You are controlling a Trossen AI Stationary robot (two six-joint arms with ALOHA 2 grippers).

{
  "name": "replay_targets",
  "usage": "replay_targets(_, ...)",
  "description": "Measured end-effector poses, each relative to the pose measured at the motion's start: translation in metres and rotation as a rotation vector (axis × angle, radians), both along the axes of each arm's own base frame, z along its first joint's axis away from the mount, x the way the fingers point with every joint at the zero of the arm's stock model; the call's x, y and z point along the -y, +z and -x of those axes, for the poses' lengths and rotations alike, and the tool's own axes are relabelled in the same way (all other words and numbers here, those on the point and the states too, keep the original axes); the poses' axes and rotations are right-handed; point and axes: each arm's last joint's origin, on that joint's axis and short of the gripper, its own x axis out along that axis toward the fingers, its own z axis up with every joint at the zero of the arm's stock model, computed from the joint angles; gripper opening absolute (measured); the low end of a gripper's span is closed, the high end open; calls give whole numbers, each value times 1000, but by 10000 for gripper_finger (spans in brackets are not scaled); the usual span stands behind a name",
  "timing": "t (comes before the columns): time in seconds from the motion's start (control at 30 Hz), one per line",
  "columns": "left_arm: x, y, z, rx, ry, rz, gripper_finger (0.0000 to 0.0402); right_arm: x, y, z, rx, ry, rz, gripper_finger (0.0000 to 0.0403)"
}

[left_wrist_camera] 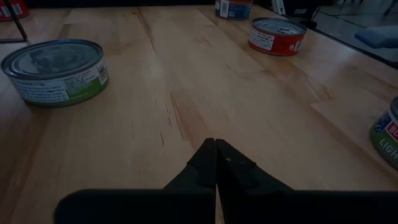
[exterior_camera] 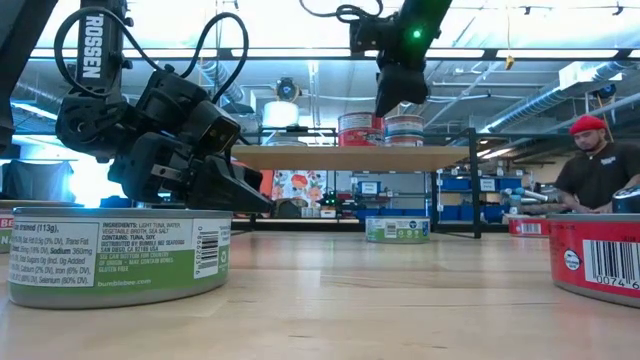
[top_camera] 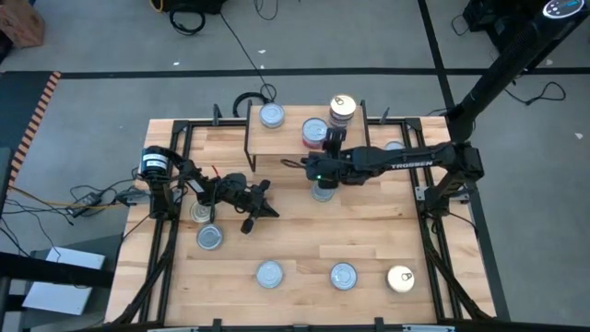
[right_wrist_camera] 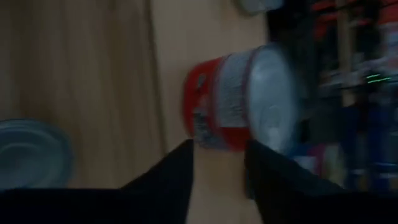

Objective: Stack canned seafood by type on shelf
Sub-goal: Stack the blue and pink tuna can on top of the blue and pink tuna can on the shelf

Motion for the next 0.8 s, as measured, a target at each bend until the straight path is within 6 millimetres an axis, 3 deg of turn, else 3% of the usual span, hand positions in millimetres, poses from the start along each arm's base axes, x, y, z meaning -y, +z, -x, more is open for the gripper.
replay_targets(0.17, 0, 0, 0, -1, 1, 3, 6, 24, -4, 3, 28, -34, -182, 31)
replay_targets(0.23, 0, 0, 0, -1, 1, 3, 6, 37, -5, 5, 37, -32, -252, 10)
replay_targets(0.47, 0, 0, 0, -1, 1, 2, 6, 69, -11, 7, 92, -36, -318, 17)
replay_targets(0.8, 0, 0, 0, 0, 0, 1, 6, 88, -6, 2, 215, -45, -274, 10)
